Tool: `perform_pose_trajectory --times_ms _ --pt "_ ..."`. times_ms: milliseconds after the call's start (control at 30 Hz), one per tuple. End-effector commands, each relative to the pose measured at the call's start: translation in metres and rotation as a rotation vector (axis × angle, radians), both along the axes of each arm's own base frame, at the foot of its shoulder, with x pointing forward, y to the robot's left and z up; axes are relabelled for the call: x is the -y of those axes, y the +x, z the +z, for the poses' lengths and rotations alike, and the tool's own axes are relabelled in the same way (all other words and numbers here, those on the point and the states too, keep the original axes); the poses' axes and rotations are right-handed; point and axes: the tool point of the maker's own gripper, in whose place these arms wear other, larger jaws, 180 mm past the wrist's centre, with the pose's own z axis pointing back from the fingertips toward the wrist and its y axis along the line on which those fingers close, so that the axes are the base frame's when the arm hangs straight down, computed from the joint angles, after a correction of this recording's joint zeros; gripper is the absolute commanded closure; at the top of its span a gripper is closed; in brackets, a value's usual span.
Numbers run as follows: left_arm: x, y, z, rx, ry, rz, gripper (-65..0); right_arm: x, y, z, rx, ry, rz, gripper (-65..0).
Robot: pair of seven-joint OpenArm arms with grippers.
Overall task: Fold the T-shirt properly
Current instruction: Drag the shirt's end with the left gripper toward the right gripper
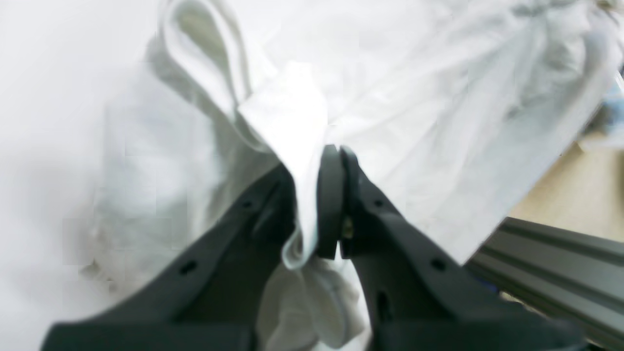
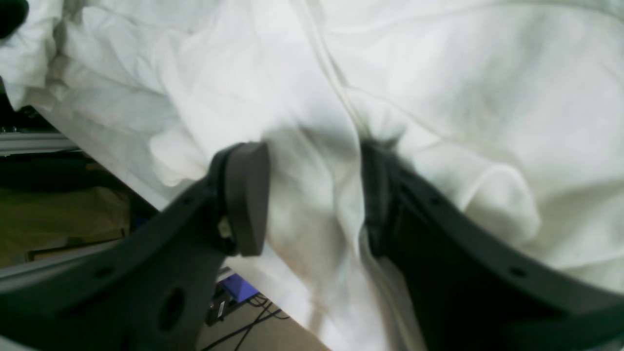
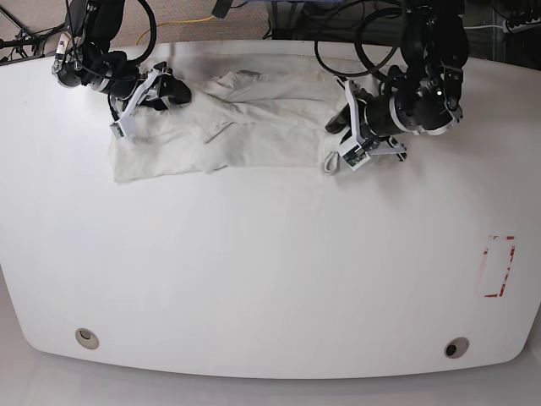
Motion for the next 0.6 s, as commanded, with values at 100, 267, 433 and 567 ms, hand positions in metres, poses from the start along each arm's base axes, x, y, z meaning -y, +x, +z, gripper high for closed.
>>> perform_pose_trajectory --times_ms 100,267,433,567 --pt "0.027 0.005 0.014 0.036 -0.074 -0.040 0.0 0.007 0.000 0.000 -0.008 -0.030 0.001 -29.2" --pt "0.036 0.005 0.017 0.038 -0.096 -0.043 0.0 0.007 0.000 0.000 -0.008 -0.029 0.001 -29.2" --pt "0.042 0.010 0.022 0.056 -0.103 -0.060 0.0 0.007 0.000 0.000 -0.008 -0.029 0.001 -29.2" --pt "0.042 0.012 0.023 0.060 -0.103 -0.062 -7.2 0.007 0.000 0.001 -0.006 -0.029 0.001 -29.2"
